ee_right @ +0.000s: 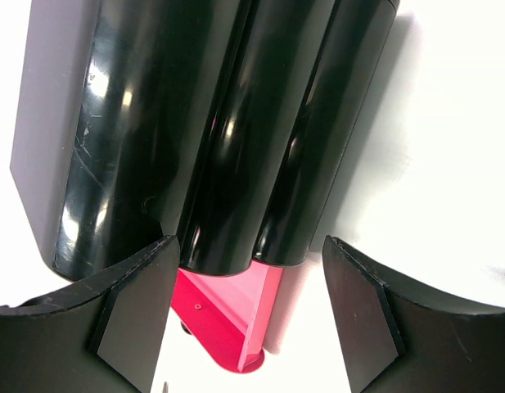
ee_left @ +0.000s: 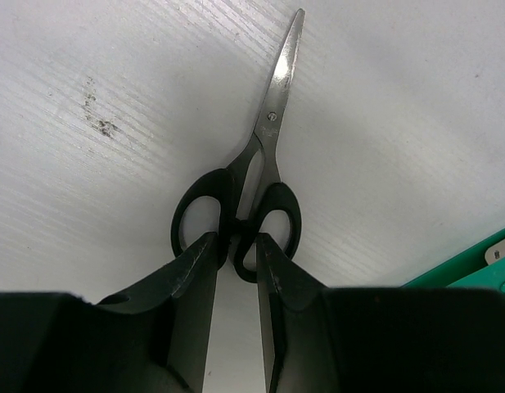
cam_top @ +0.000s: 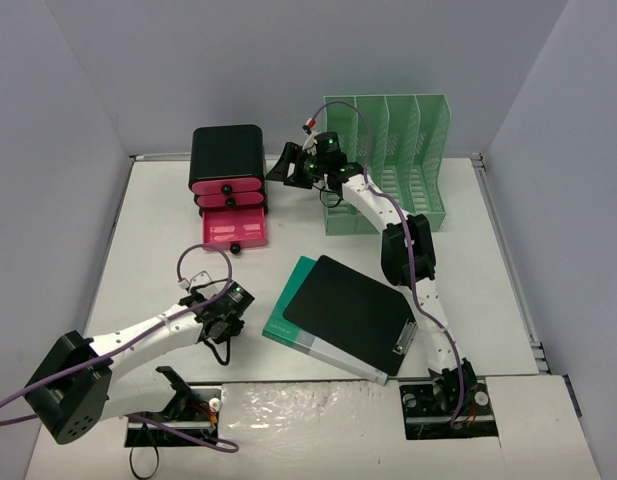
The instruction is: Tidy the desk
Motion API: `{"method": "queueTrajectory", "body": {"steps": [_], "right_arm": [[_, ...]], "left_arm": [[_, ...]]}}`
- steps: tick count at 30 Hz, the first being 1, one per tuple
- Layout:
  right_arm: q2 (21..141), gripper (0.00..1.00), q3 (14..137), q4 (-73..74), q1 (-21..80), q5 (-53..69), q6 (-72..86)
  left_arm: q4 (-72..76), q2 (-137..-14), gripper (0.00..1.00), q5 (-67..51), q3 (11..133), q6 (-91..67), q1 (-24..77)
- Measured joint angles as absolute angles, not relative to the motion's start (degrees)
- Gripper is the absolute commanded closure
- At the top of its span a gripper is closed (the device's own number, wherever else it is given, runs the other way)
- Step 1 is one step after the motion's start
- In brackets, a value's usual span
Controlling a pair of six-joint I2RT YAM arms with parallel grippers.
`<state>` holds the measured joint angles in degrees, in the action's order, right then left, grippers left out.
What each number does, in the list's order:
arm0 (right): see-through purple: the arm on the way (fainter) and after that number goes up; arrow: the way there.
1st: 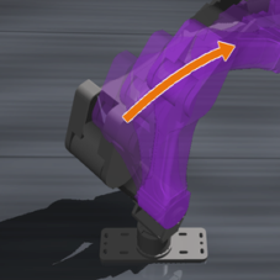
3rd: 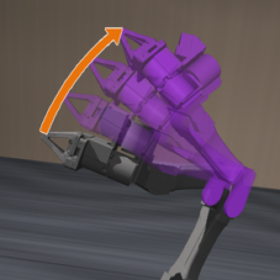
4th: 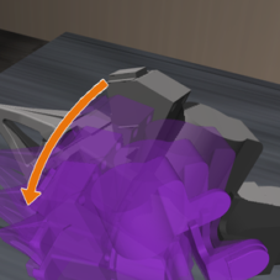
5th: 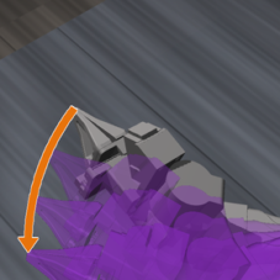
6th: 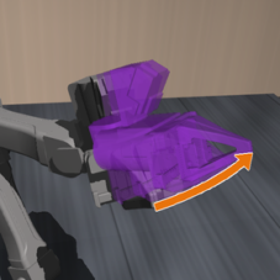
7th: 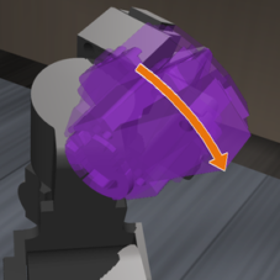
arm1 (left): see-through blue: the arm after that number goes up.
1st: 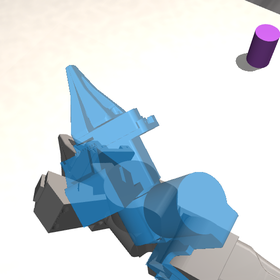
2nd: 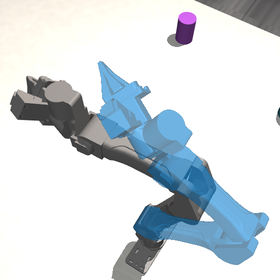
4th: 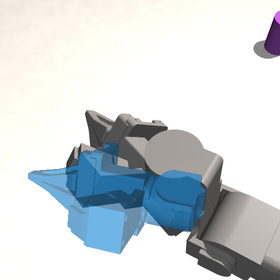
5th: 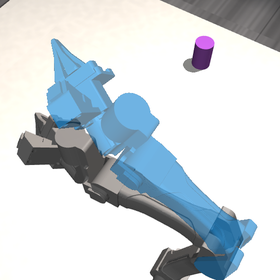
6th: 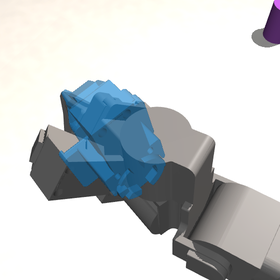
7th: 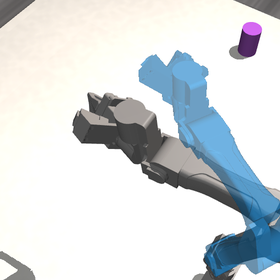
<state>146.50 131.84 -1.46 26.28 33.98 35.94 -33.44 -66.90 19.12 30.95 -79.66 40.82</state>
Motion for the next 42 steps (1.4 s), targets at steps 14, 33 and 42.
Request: {"method": "queueTrajectory", "body": {"steps": [14, 33, 42], "right_arm": [[146.50, 0.33, 131.79, -1.50, 26.17, 34.00, 35.94], [146.50, 0.33, 131.63, -1.50, 25.87, 33.98, 35.94], [146.47, 0.33, 131.28, -1.50, 25.87, 33.95, 35.86]], "left_arm": [[-32.29, -69.40, 1.00, 19.62, 31.93, -79.43, 40.82], [-34.15, -70.50, 1.00, 21.27, 34.28, -75.47, 42.22], [-38.81, -66.11, 1.00, 24.45, 37.64, -73.61, 42.82]]}}
